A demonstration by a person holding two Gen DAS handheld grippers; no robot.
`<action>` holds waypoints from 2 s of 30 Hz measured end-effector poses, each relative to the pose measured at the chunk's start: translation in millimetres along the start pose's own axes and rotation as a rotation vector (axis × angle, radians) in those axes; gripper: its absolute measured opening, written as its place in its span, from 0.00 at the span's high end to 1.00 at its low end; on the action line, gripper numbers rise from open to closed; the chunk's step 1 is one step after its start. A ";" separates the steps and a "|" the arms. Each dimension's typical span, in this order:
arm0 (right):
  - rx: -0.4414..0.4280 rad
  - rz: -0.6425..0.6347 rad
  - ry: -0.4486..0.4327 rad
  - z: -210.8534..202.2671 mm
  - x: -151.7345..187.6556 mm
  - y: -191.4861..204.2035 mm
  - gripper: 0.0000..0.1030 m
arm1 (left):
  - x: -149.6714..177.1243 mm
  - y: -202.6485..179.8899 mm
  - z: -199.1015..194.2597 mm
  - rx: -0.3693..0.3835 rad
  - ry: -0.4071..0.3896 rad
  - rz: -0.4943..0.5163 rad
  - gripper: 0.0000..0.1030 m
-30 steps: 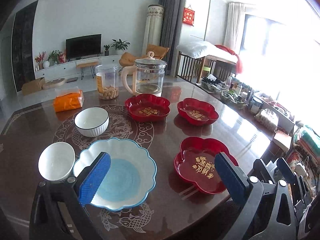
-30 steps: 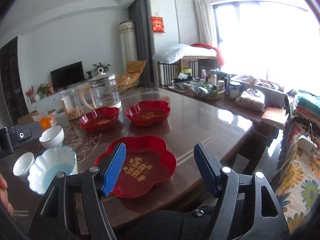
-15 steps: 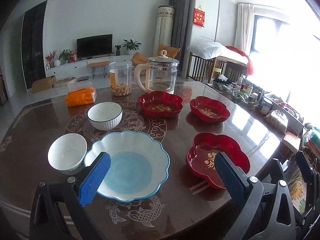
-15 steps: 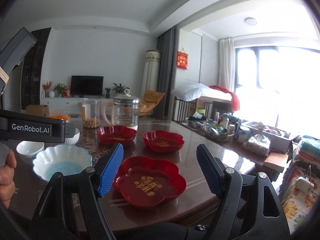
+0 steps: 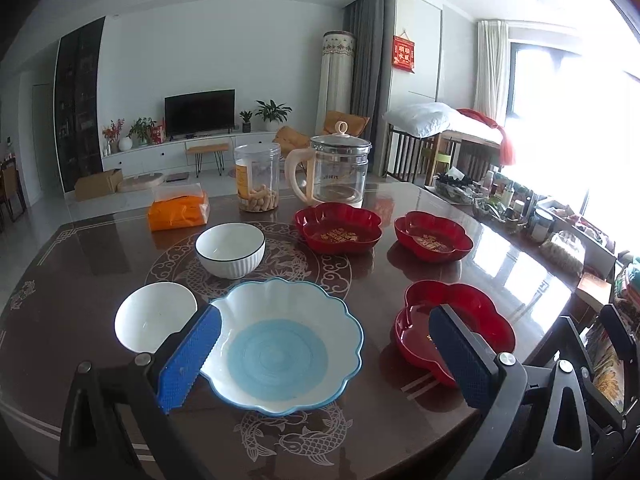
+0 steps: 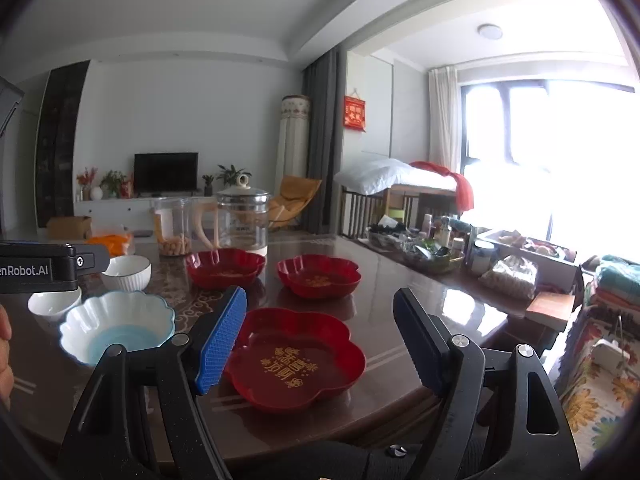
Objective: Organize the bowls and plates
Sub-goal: 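Lower the red plate onto the table and open the right tool, then reach the right tool to a second red plate and grip its rim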
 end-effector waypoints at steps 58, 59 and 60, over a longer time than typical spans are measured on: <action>-0.352 0.521 0.921 323.8 -13.5 -177.2 0.23 | -80.2 -142.5 342.1 0.249 0.870 -0.212 0.07; -0.336 0.510 0.926 337.7 -11.2 -174.3 0.23 | -79.2 -147.1 350.3 0.237 0.870 -0.206 0.09; -0.329 0.498 0.937 351.0 -7.7 -170.6 0.23 | -78.4 -151.9 357.6 0.227 0.868 -0.197 0.12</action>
Point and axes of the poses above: each gripper's, at about its wrist camera, not at the fingertips, and z roughly the way its jaws point, y to its left, x to its underside, the point moved 3 cm from there along z, roughly the way its jaws point, and after that the axes turned 1 degree about -y, right-handed, at the moved point
